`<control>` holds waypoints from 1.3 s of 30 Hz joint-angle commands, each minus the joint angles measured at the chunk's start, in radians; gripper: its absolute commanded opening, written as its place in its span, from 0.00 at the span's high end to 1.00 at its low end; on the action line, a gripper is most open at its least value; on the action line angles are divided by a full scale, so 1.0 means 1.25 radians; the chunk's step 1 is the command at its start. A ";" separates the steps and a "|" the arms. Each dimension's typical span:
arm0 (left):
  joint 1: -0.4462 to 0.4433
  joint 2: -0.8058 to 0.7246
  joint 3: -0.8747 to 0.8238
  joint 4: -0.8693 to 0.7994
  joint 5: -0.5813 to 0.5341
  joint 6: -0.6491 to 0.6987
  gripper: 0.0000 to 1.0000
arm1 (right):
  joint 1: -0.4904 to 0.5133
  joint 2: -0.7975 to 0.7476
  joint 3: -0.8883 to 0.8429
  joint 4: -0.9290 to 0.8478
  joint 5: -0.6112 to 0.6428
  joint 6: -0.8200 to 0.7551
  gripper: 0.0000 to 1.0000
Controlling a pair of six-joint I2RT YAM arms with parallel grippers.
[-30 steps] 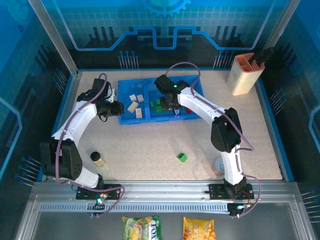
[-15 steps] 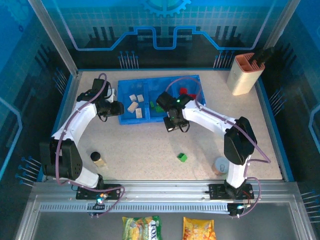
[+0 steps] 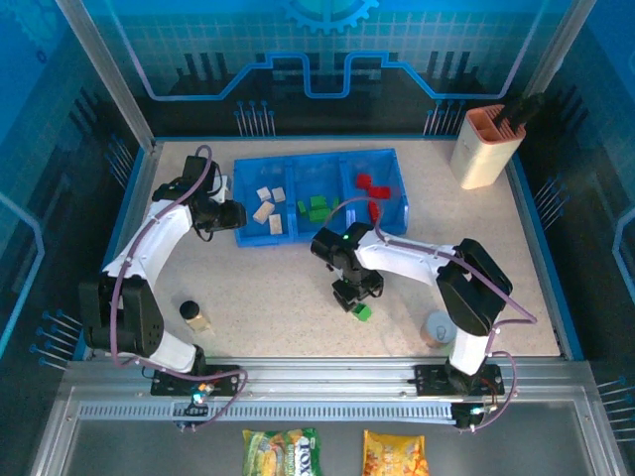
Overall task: Sort the legos into containers by color
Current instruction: Pick up the lego from the bottom-center of the table.
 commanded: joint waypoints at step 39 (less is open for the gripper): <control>0.011 -0.001 -0.010 0.002 0.002 0.011 0.53 | 0.028 0.081 0.013 -0.053 0.006 -0.011 0.62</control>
